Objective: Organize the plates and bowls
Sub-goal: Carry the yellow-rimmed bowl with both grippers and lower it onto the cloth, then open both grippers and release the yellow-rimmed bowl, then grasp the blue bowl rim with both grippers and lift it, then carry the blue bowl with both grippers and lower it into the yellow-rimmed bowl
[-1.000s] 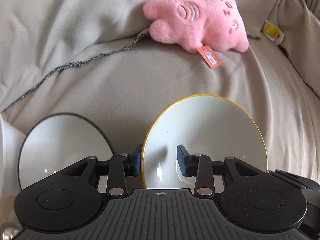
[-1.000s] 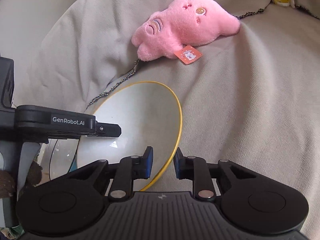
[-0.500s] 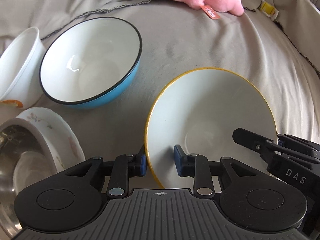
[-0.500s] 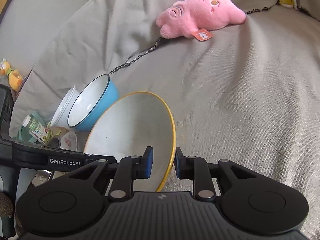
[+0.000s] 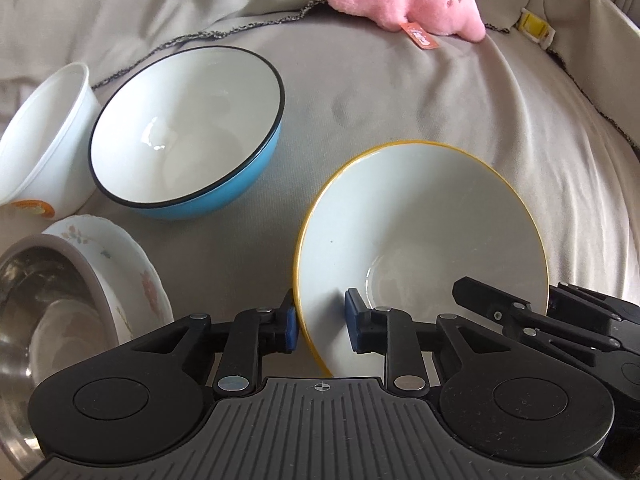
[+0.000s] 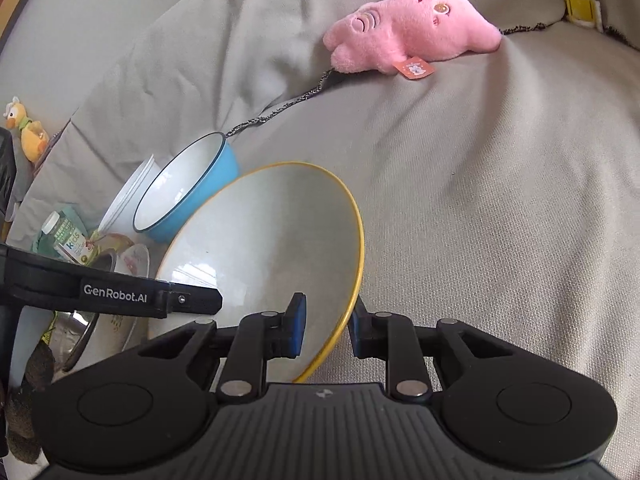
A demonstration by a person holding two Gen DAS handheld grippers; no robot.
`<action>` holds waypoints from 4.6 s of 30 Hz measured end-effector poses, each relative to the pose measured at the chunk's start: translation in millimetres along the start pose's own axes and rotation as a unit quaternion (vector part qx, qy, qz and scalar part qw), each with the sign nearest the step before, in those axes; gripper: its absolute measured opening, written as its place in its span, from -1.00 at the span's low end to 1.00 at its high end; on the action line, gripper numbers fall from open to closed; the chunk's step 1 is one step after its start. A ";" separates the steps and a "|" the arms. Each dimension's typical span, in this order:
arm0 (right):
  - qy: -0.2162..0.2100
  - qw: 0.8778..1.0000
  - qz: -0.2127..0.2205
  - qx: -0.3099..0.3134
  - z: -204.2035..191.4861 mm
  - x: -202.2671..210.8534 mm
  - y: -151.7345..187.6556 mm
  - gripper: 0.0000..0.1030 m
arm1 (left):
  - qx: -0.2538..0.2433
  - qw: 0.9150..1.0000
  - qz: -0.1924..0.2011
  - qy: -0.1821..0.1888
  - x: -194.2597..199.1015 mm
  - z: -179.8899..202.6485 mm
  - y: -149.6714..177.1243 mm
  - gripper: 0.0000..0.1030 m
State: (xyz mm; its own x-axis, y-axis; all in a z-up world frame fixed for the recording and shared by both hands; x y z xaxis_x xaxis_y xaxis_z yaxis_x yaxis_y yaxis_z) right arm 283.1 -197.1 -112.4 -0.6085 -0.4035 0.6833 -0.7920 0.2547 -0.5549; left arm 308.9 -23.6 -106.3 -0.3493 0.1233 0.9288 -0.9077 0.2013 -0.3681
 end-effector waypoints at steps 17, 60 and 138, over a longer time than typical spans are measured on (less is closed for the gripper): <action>-0.001 1.000 -0.004 0.030 -16.9 -27.2 -7.4 -0.53 | 0.035 0.999 0.040 0.000 4.2 -22.7 2.5 -0.51; 0.100 0.988 0.051 0.104 -35.3 15.7 -93.9 0.31 | 0.173 0.961 0.197 0.090 63.5 -133.1 -33.2 -0.48; -0.020 0.992 -0.108 0.054 -23.8 -6.4 -47.4 -0.57 | 0.024 0.999 -0.017 0.041 24.1 -15.7 -4.8 -0.50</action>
State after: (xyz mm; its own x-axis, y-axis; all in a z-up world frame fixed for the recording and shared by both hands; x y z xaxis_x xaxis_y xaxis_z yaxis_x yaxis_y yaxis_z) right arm 323.4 -185.6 -79.2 -0.4205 -0.4732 0.7741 -0.8926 0.0628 -0.4465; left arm 308.5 -6.4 -82.8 -0.2992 0.1973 0.9336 -0.9297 0.1599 -0.3317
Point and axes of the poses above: each gripper's, at about its wrist camera, not at the fingertips, and x roughly against the way its jaws point, z to its right, y to its underside, the point moved 7 cm from there along -x, roughly the way its jaws point, and after that the axes turned 2 degrees about -x, right-handed, at the moved point
